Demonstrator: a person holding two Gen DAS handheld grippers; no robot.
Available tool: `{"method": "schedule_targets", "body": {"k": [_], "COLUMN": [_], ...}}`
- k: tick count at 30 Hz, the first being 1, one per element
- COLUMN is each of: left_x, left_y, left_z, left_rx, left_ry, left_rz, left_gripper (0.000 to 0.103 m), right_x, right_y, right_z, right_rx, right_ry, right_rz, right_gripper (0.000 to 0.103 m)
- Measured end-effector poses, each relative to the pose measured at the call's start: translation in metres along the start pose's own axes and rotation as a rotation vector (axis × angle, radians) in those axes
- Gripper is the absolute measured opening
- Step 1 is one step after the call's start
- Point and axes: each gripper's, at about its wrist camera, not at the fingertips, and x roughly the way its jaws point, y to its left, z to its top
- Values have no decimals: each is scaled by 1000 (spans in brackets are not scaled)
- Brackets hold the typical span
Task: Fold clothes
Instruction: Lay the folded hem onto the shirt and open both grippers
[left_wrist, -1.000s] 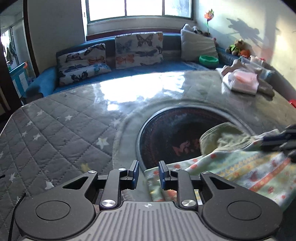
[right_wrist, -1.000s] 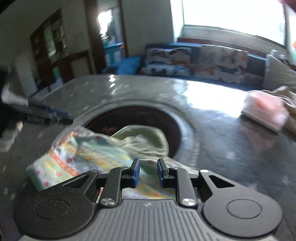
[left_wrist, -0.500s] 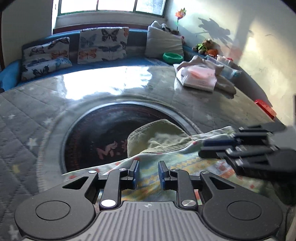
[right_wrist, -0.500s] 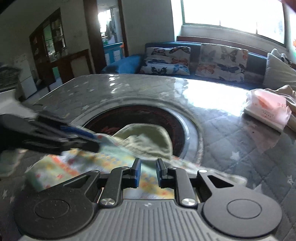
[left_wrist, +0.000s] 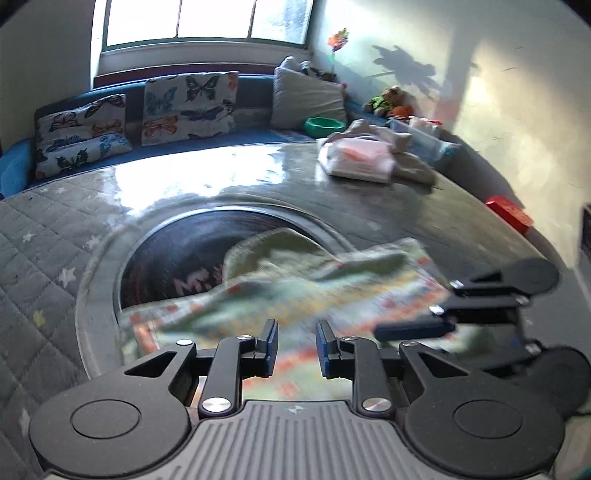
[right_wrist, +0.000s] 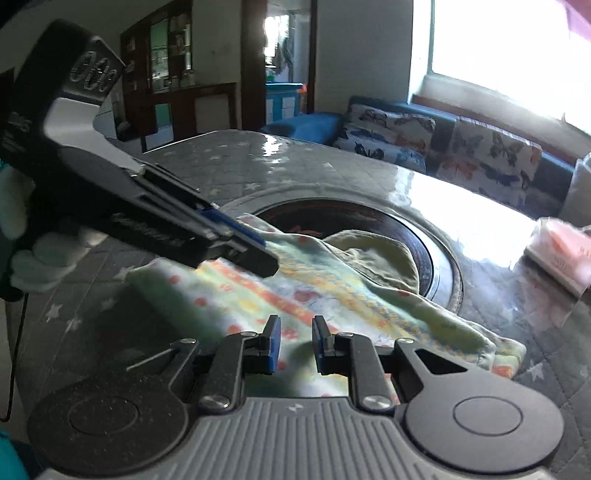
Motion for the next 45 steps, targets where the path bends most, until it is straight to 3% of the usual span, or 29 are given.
{"method": "schedule_targets", "body": {"k": [3,13,29,36,39,45], "left_x": [-10,-5,-28,-37,-32,-20], "left_y": [-13,-17,34,39,45,63], "left_z": [-14,-36,-55,-44,-36,-36], "left_rx": [7,-32,-185,-161,-163,-172], "left_ry": [2,11,-2,-16,-23,40], "left_rz": [-31,-15,48,66,78,129], "left_gripper": [25,24,26,25,25,25], "right_x": [-4,-17,-50,-61,-51,-26], "right_y": [5,21,-44,-54,-57,-70], "right_z": [-5,-20,-54,-42,-32,-34], "right_rx": [-2,-10,194,179,178,175], "right_ry": [-2,-7,44,33,13,89], "right_rz": [-7,-31,-142,-166,-147,-154], "right_gripper": [17,16,16,17,17,17]}}
